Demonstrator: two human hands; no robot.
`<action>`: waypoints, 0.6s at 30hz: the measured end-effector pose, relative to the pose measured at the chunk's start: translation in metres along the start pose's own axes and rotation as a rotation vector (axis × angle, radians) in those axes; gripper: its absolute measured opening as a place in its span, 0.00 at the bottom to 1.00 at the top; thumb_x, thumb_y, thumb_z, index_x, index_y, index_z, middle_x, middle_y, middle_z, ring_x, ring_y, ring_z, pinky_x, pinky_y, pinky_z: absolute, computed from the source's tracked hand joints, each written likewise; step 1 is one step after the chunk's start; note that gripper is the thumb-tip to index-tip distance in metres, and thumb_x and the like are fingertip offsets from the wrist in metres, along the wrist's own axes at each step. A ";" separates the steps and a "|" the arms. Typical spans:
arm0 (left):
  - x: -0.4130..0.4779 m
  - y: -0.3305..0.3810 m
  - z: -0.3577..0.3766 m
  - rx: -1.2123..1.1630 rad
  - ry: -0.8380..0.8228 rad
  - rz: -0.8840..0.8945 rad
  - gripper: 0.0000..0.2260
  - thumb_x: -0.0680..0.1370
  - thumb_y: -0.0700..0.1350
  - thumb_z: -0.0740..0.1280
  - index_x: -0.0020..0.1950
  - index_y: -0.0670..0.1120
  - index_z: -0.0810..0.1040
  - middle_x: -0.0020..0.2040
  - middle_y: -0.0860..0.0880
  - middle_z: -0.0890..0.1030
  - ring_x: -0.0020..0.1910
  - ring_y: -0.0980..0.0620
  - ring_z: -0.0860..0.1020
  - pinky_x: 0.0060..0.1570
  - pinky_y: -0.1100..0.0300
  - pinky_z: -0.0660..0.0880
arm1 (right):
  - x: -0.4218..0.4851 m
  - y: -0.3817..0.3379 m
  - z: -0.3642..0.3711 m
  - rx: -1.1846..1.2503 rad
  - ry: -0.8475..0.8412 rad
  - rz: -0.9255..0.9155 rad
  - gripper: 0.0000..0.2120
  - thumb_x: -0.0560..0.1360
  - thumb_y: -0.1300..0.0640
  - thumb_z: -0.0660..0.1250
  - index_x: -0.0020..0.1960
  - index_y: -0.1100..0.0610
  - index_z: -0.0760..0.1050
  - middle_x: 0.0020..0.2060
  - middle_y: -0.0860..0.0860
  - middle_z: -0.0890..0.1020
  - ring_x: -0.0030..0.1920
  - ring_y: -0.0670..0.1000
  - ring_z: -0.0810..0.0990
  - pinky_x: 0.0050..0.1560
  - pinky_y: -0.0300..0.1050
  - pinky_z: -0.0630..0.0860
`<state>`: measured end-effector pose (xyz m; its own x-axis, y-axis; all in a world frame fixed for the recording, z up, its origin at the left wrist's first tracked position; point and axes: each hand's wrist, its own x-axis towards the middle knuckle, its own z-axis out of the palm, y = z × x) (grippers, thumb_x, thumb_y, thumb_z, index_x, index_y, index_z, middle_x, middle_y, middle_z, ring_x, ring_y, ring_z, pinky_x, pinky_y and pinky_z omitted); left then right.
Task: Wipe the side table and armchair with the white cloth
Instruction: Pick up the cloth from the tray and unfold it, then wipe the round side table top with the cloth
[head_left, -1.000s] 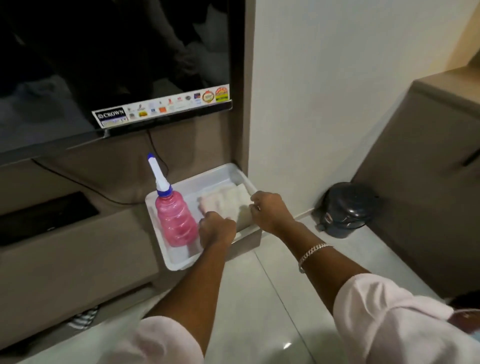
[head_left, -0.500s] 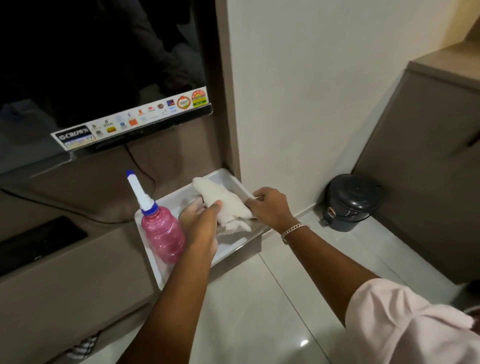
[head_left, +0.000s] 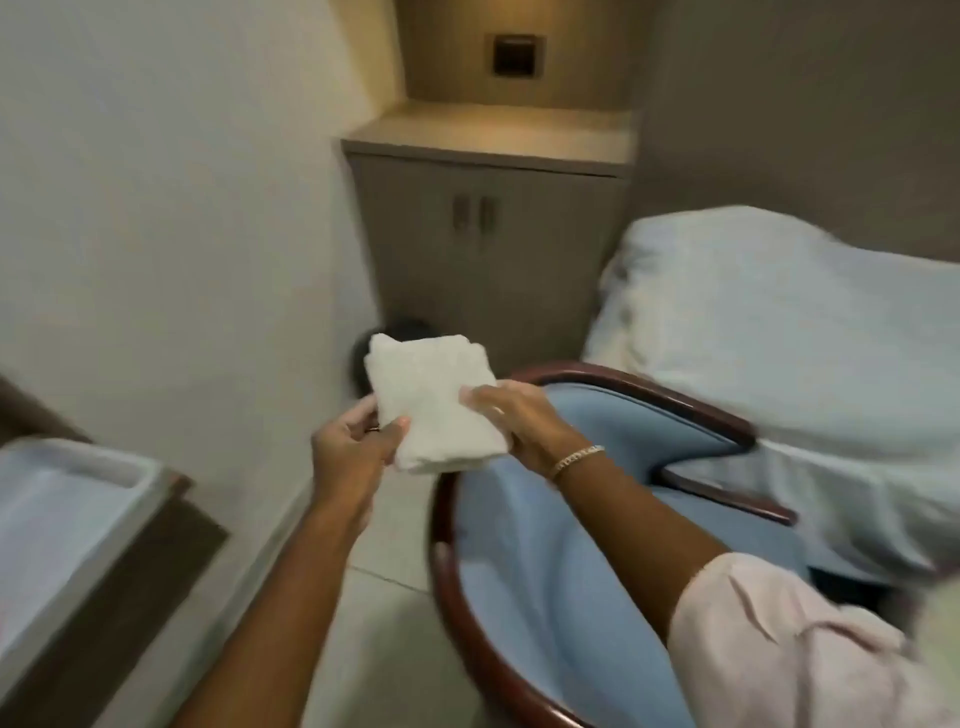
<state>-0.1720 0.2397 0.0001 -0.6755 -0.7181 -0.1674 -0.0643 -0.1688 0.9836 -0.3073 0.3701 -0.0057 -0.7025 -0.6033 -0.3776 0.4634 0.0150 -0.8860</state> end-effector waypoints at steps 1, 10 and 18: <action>-0.011 -0.014 0.034 0.011 -0.074 -0.010 0.21 0.75 0.30 0.69 0.69 0.35 0.76 0.57 0.41 0.83 0.40 0.58 0.84 0.43 0.62 0.83 | -0.020 -0.001 -0.040 0.003 0.061 -0.012 0.06 0.74 0.62 0.72 0.49 0.63 0.81 0.50 0.60 0.84 0.43 0.54 0.83 0.42 0.45 0.82; -0.141 -0.115 0.311 0.310 -0.626 -0.010 0.21 0.73 0.27 0.70 0.66 0.36 0.79 0.59 0.38 0.83 0.44 0.57 0.83 0.47 0.63 0.81 | -0.169 0.047 -0.357 0.189 0.580 0.004 0.20 0.69 0.62 0.76 0.60 0.65 0.80 0.57 0.63 0.85 0.58 0.64 0.83 0.61 0.65 0.79; -0.224 -0.265 0.477 0.484 -0.875 -0.027 0.23 0.73 0.33 0.72 0.68 0.40 0.78 0.61 0.42 0.83 0.58 0.46 0.81 0.59 0.59 0.77 | -0.221 0.155 -0.544 0.146 1.153 0.090 0.25 0.54 0.53 0.74 0.51 0.57 0.79 0.49 0.58 0.85 0.48 0.63 0.84 0.47 0.57 0.82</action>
<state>-0.3539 0.7672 -0.1912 -0.9600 0.0649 -0.2723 -0.2479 0.2552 0.9346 -0.3737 0.9393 -0.2057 -0.7038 0.4785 -0.5250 0.5416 -0.1167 -0.8325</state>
